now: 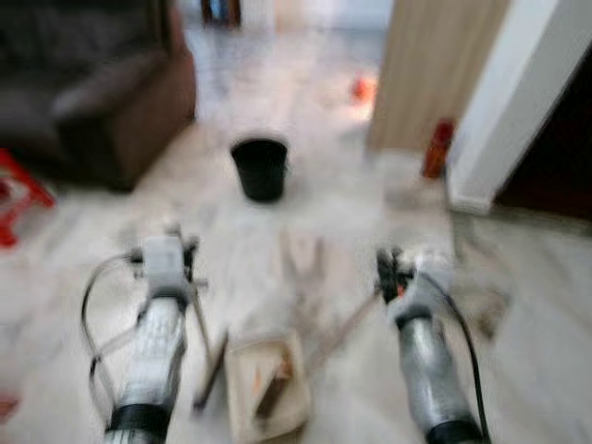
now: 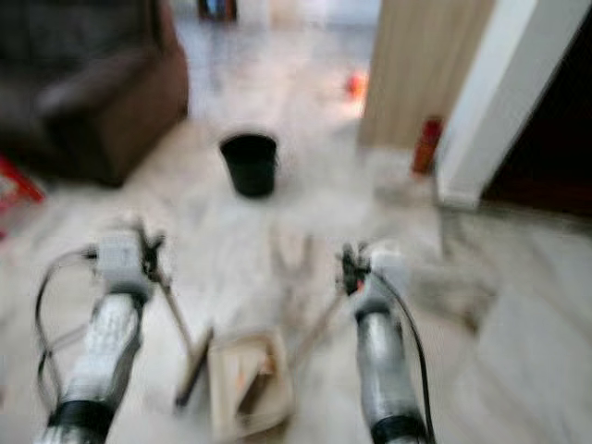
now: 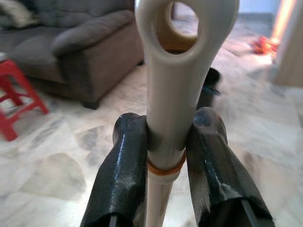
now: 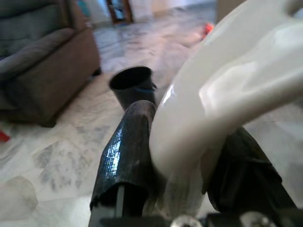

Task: Sweep floor

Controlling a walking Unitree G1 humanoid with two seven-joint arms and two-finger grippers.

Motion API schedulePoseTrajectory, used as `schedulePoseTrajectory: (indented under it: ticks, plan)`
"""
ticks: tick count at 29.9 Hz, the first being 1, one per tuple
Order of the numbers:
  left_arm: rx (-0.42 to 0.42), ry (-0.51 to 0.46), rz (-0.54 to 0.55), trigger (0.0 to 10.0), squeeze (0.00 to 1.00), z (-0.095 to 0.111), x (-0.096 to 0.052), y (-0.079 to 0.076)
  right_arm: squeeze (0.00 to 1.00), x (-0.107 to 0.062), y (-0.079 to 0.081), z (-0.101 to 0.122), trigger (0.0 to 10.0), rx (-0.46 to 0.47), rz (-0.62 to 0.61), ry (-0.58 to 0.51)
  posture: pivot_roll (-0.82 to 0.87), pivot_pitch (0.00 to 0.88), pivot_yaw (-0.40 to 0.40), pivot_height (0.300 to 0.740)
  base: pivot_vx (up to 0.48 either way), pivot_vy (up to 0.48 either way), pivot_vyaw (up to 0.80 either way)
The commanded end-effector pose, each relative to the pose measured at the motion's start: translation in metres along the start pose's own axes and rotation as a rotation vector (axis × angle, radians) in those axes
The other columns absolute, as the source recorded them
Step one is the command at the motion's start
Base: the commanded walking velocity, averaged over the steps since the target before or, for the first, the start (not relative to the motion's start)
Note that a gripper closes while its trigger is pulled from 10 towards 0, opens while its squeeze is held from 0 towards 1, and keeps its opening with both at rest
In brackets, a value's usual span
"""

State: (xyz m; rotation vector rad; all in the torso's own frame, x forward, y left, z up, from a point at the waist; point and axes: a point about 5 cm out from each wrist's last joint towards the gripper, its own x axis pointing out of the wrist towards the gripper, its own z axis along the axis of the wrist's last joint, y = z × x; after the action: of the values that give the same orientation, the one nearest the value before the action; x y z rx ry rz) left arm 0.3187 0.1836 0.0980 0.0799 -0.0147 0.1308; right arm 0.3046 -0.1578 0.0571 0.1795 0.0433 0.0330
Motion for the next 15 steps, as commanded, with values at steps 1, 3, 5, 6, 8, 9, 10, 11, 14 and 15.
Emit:
schedulePoseTrajectory:
  ticks: [1,3,5,6,8,9,10,11,14,15]
  plan:
    - [0.004,-0.042,0.029,10.0,0.00,0.0089,0.0020,0.0090,0.00,0.0051,0.0056,0.0110,10.0,-0.004,0.020,-0.049,-0.05,0.040,-0.019,0.740,0.274,0.000,0.00]
    - [0.005,-0.042,0.030,10.0,0.00,0.0090,0.0022,0.0093,0.00,0.0049,0.0052,0.0105,10.0,0.000,0.017,-0.046,-0.05,0.044,-0.019,0.740,0.276,0.000,0.00]
    - [0.004,-0.041,0.030,10.0,0.00,0.0090,0.0022,0.0094,0.00,0.0046,0.0048,0.0100,10.0,0.004,0.014,-0.044,-0.05,0.045,-0.018,0.740,0.277,0.000,0.00]
    - [0.004,-0.039,0.030,10.0,0.00,0.0089,0.0022,0.0096,0.00,0.0042,0.0045,0.0098,10.0,0.007,0.012,-0.043,-0.05,0.046,-0.018,0.740,0.274,0.000,0.00]
    - [0.004,-0.039,0.030,10.0,0.00,0.0089,0.0023,0.0098,0.00,0.0040,0.0043,0.0096,10.0,0.009,0.012,-0.042,-0.05,0.048,-0.018,0.740,0.276,0.000,0.00]
    - [0.004,-0.039,0.030,10.0,0.00,0.0089,0.0024,0.0098,0.00,0.0040,0.0043,0.0095,10.0,0.010,0.013,-0.042,-0.05,0.048,-0.018,0.740,0.277,0.000,0.00]
    - [0.004,-0.038,0.030,10.0,0.00,0.0088,0.0024,0.0098,0.00,0.0039,0.0041,0.0094,10.0,0.010,0.012,-0.041,-0.05,0.048,-0.018,0.740,0.277,0.000,0.00]
    - [0.005,-0.039,0.031,10.0,0.00,0.0089,0.0024,0.0098,0.00,0.0038,0.0038,0.0092,10.0,0.012,0.011,-0.040,-0.05,0.048,-0.018,0.740,0.277,0.000,0.00]
    - [0.005,-0.038,0.032,10.0,0.00,0.0088,0.0023,0.0100,0.00,0.0039,0.0037,0.0092,10.0,0.014,0.009,-0.039,-0.05,0.048,-0.018,0.740,0.274,0.000,0.00]
    - [0.005,-0.038,0.032,10.0,0.00,0.0088,0.0023,0.0100,0.00,0.0039,0.0037,0.0092,10.0,0.014,0.009,-0.039,-0.05,0.048,-0.018,0.740,0.274,0.000,0.00]
